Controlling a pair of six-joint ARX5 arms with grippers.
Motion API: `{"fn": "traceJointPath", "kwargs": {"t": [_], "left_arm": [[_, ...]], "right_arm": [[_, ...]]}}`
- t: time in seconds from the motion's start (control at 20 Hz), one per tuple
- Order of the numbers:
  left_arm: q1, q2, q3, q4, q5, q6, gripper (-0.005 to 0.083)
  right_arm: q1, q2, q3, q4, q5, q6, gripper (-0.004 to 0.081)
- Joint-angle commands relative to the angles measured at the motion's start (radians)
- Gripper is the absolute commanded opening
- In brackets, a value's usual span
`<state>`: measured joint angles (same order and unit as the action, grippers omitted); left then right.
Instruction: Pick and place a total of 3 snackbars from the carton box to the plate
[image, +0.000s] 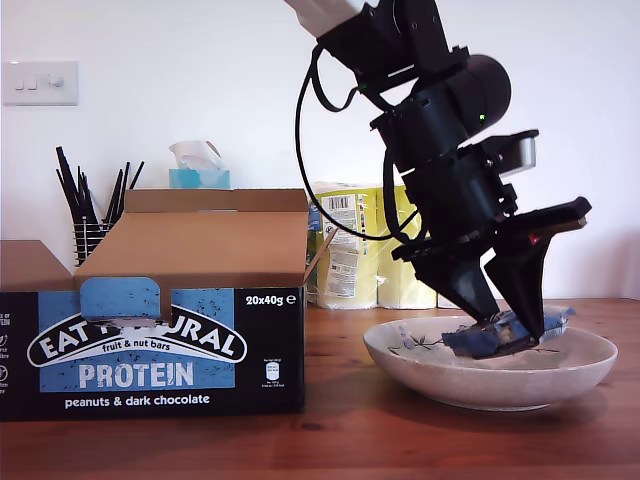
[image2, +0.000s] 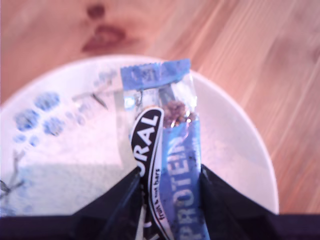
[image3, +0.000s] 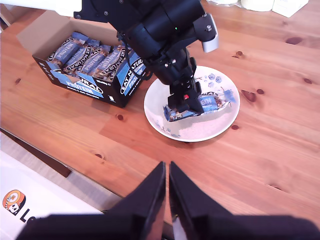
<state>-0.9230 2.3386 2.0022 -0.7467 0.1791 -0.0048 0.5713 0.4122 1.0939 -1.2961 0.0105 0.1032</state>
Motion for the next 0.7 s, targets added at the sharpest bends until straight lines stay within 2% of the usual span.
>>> {"fn": "traceJointPath", "kwargs": {"t": [0.0,0.2,0.25,0.4,0.55,0.6,0.65], "left_arm": [[-0.013,0.021,0.003,0.002,0.004,-0.007,0.0193],[-0.029,0.024,0.003,-0.005,0.022,-0.014,0.0204],[-0.033,0.024,0.003,-0.005,0.021,-0.014,0.0231],[-0.04,0.024,0.003,-0.011,0.006,-0.014,0.0406],[-0.039,0.022,0.008,-0.019,0.007,-0.014,0.0408],[-0.035,0.018,0.021,-0.039,0.007,-0.013,0.0391],[-0.031,0.017,0.042,-0.068,0.007,-0.013,0.0332]], "right_arm": [[0.005,-0.006,0.007,0.004,0.001,-0.007,-0.0013],[0.005,-0.006,0.007,0.005,0.002,-0.022,-0.0013],[0.005,-0.006,0.007,0.005,0.002,-0.024,-0.0013],[0.005,-0.006,0.007,0.005,0.001,-0.024,-0.0013],[0.005,-0.006,0.007,0.005,0.002,-0.024,-0.0013],[0.005,-0.006,0.007,0.005,0.002,-0.025,-0.0013],[0.005,-0.006,0.007,0.005,0.002,-0.025,-0.0013]]}}
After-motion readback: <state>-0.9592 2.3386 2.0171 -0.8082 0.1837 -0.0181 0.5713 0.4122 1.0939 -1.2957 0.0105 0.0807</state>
